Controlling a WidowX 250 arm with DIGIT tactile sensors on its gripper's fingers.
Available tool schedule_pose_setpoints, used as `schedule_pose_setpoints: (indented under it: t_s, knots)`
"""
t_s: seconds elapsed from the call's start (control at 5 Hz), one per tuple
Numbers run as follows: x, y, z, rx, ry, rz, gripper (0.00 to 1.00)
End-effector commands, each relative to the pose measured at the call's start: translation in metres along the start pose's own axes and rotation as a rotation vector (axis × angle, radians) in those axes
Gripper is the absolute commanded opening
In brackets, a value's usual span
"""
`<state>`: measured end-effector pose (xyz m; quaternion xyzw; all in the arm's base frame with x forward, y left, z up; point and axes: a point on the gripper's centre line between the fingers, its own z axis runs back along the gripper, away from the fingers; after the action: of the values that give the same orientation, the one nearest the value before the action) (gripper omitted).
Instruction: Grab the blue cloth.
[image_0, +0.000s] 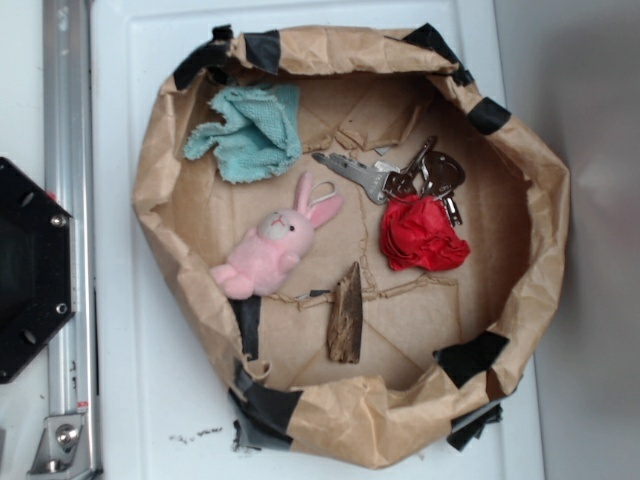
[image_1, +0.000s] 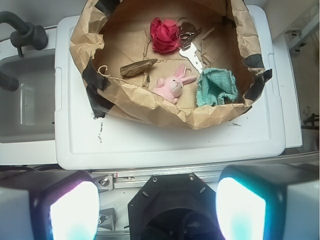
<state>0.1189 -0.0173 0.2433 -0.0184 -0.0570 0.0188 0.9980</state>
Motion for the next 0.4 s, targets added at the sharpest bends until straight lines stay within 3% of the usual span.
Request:
schedule_pose_setpoints:
  t_s: [0.0, 0.2]
  knots:
    - [0.000, 0.000, 0.000, 0.000, 0.000, 0.000, 1.00]
    - [0.030, 0.027, -0.038, 0.138, 0.059, -0.009, 1.00]
